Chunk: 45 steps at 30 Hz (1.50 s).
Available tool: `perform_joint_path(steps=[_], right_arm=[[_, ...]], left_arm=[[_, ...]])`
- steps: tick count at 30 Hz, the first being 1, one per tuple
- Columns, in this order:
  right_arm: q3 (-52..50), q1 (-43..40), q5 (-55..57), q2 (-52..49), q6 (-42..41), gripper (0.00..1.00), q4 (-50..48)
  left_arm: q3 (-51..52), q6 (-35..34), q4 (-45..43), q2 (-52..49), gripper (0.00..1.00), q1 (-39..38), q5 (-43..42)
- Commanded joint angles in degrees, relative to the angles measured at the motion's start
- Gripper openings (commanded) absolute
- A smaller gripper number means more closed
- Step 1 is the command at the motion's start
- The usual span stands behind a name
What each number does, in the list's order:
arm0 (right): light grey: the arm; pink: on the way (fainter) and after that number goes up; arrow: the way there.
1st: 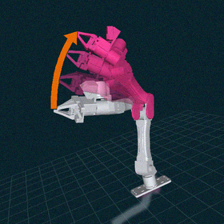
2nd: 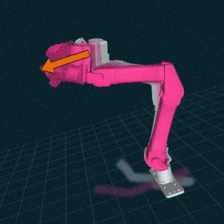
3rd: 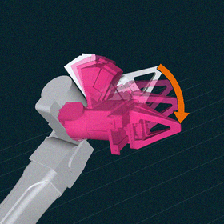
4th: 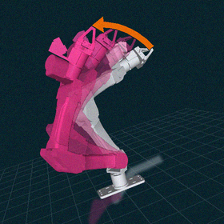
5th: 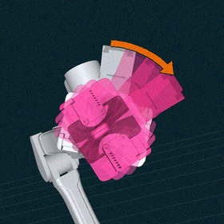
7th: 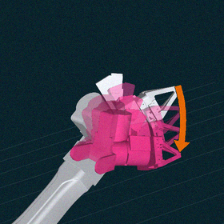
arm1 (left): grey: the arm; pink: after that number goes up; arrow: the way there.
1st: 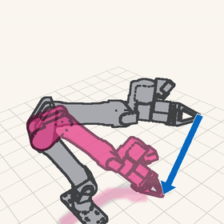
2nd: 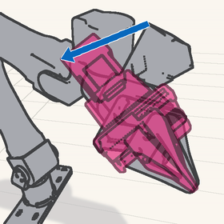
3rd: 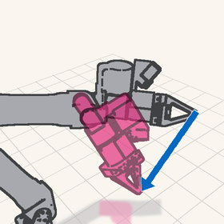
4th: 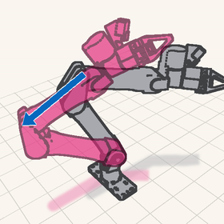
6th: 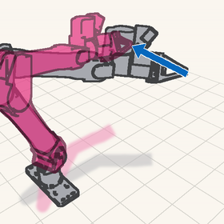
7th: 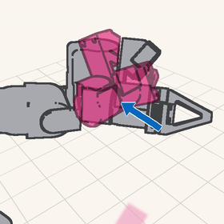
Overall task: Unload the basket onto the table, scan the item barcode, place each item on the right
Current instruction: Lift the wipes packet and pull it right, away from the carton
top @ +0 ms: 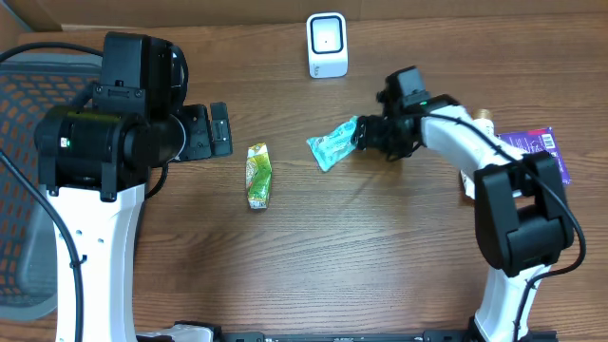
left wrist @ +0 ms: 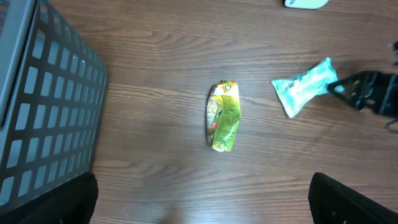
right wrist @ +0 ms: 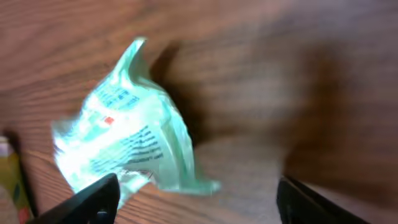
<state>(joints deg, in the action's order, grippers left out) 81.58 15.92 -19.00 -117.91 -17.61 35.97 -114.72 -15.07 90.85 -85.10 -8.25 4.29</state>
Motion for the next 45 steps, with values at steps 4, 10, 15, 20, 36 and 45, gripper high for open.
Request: perform_joint_path(steps=[4, 10, 15, 20, 36, 45], right_arm=[[2.12, -1.92, -11.17, 0.76, 8.81, 0.86, -3.65], [3.06, -1.92, -11.54, 0.59, 15.93, 0.89, -6.29], [9.81, -1.9, -9.81, -2.05, 19.87, 0.89, -3.04], [15.98, -1.31, -7.58, -5.73, 24.35, 0.89, 3.02], [16.33, 1.25, -8.94, -12.76, 28.15, 0.85, 8.28], [16.09, 4.81, -9.01, -15.65, 16.22, 0.72, 9.86]], left_arm=[[-0.17, -0.81, -0.04, 0.09, 0.99, -0.02, 0.13], [-0.17, -0.81, -0.04, 0.09, 1.0, -0.02, 0.13], [-0.17, -0.81, -0.04, 0.09, 0.99, -0.02, 0.13], [-0.17, -0.81, -0.04, 0.09, 1.0, -0.02, 0.13], [-0.17, -0.81, -0.04, 0.09, 1.0, -0.02, 0.13], [-0.17, -0.81, -0.04, 0.09, 1.0, -0.02, 0.13]])
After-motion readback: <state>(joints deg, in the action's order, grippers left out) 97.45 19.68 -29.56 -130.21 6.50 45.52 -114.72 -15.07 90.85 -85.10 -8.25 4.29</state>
